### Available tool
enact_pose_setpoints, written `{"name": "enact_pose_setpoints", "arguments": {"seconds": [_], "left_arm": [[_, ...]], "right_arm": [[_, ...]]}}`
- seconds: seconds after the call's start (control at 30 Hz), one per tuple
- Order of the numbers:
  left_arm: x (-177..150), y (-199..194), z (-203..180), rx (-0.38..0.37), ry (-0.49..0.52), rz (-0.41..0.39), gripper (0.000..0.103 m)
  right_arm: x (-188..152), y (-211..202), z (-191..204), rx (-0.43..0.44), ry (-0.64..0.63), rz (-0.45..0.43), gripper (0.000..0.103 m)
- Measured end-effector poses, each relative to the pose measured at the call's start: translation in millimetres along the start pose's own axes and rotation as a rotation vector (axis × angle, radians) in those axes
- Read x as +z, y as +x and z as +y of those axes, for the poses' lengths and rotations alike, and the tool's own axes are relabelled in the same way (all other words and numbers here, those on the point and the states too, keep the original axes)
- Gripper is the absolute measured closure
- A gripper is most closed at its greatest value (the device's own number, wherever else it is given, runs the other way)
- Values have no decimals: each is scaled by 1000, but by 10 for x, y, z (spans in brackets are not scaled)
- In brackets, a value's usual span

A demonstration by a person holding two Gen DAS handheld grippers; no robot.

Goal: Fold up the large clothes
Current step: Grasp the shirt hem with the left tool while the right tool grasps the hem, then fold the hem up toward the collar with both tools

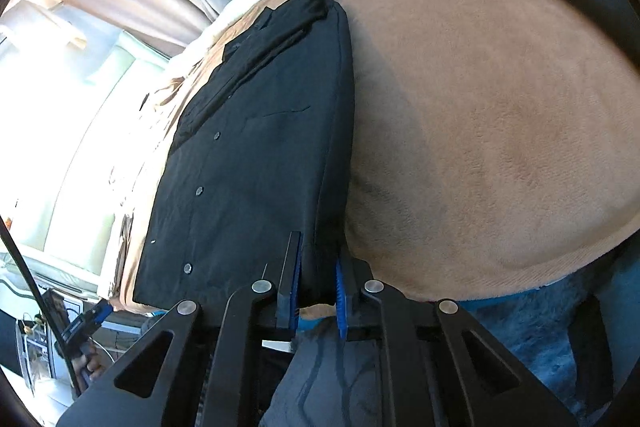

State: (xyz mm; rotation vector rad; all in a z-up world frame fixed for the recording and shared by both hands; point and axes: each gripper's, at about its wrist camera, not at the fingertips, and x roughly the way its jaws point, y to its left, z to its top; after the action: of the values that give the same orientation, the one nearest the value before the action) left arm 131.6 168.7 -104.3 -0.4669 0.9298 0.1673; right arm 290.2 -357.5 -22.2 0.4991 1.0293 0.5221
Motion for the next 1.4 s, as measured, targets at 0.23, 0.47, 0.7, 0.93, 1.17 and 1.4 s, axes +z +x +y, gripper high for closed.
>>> {"name": "enact_pose_setpoints", "arguments": {"seconds": [0.23, 0.47, 0.7, 0.93, 1.17, 1.4], "left_arm": [[124, 475, -4, -69, -21, 59, 38], [52, 787, 52, -146, -91, 122, 53], [17, 813, 8, -173, -134, 136, 75], [-19, 606, 5, -168, -144, 51, 89], [70, 163, -81, -181, -118, -22, 91], [94, -421, -69, -195, -109, -100, 91]], "right_arm": [[-37, 105, 43, -6, -3, 12, 92], [-35, 268, -1, -12, 14, 37, 90], [-17, 433, -138, 28, 54, 50, 90], [-70, 276, -33, 37, 2, 8, 94], [-135, -105, 201, 92, -34, -68, 95], [-248, -549, 510, 136, -115, -111, 95]]}}
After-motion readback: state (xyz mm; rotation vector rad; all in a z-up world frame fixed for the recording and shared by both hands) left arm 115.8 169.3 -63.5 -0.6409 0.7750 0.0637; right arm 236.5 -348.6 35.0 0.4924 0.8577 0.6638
